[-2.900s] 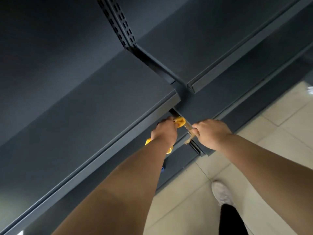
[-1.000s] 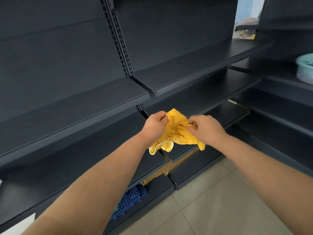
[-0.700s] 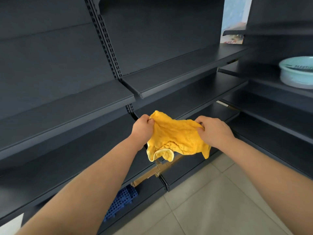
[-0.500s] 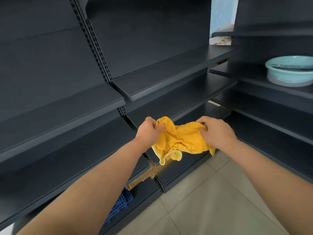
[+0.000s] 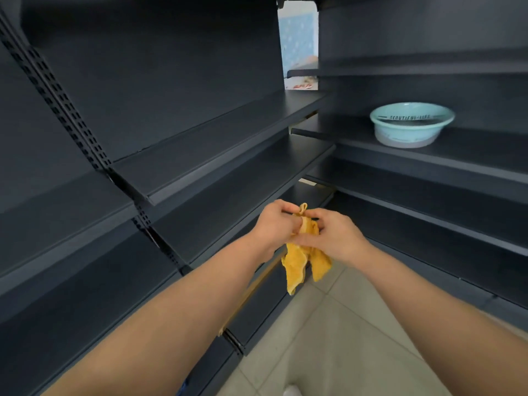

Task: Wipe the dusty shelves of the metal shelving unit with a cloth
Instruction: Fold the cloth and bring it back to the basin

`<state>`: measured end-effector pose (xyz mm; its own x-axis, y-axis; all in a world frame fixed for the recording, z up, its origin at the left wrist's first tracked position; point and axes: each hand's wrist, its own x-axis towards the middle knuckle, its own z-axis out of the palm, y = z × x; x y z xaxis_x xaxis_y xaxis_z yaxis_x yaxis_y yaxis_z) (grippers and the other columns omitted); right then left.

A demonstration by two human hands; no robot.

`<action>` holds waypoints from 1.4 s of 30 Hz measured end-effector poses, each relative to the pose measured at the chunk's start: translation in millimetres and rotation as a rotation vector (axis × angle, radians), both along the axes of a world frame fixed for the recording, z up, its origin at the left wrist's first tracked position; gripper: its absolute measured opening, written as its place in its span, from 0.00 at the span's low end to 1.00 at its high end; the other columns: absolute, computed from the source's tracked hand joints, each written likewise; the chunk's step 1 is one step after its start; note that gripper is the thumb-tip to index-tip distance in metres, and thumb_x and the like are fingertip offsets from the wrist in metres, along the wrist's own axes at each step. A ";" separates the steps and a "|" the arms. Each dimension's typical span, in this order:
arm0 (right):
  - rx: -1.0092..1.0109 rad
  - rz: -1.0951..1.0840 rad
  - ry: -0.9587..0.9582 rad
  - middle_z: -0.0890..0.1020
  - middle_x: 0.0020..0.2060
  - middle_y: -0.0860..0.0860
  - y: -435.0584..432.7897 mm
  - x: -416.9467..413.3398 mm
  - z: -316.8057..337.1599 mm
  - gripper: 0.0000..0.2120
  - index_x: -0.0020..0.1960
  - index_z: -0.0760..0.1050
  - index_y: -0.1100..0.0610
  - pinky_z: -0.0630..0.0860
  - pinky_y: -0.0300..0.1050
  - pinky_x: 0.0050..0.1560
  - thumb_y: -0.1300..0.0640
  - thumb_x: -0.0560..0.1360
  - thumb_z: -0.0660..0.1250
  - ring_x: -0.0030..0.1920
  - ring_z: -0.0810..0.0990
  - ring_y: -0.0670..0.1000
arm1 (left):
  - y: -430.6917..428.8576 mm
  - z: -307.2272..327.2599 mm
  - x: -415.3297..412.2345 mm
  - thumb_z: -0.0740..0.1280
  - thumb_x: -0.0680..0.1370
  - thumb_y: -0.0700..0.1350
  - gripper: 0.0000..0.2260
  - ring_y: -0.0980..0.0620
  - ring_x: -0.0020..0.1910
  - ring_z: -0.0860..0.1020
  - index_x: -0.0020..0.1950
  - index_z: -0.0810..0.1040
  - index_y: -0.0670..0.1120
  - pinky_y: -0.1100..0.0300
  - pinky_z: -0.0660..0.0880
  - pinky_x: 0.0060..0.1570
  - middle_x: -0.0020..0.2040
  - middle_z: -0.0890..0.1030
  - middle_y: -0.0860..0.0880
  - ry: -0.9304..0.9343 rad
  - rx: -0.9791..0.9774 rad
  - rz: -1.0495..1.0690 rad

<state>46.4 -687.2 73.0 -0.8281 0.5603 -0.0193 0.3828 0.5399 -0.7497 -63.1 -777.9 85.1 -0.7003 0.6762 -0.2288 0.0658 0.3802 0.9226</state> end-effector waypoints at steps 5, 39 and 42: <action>0.029 -0.111 -0.065 0.81 0.55 0.44 38.7 -25.7 -10.8 0.21 0.62 0.76 0.43 0.77 0.48 0.55 0.57 0.71 0.66 0.57 0.79 0.49 | 31.4 -7.2 -49.4 0.63 0.79 0.35 0.10 0.50 0.48 0.82 0.57 0.75 0.47 0.51 0.81 0.50 0.46 0.84 0.48 0.157 0.010 -0.049; 0.121 -0.394 0.017 0.85 0.47 0.44 462.7 -69.5 17.9 0.10 0.53 0.82 0.45 0.79 0.48 0.53 0.57 0.77 0.65 0.49 0.82 0.46 | 472.5 0.5 -140.3 0.64 0.79 0.36 0.09 0.51 0.47 0.82 0.52 0.79 0.48 0.56 0.82 0.41 0.48 0.82 0.47 0.107 0.015 -0.384; 0.142 -0.415 0.022 0.84 0.51 0.44 512.9 -67.6 19.4 0.12 0.56 0.81 0.45 0.79 0.50 0.55 0.58 0.77 0.64 0.52 0.82 0.48 | 521.3 2.2 -137.3 0.65 0.78 0.35 0.09 0.49 0.46 0.83 0.48 0.80 0.49 0.54 0.83 0.43 0.47 0.83 0.46 0.098 0.089 -0.311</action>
<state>-21.2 -174.3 92.4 -0.5319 0.8412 0.0971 0.5740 0.4424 -0.6890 -200.4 -256.6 87.3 -0.4734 0.8750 -0.1008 0.2560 0.2462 0.9348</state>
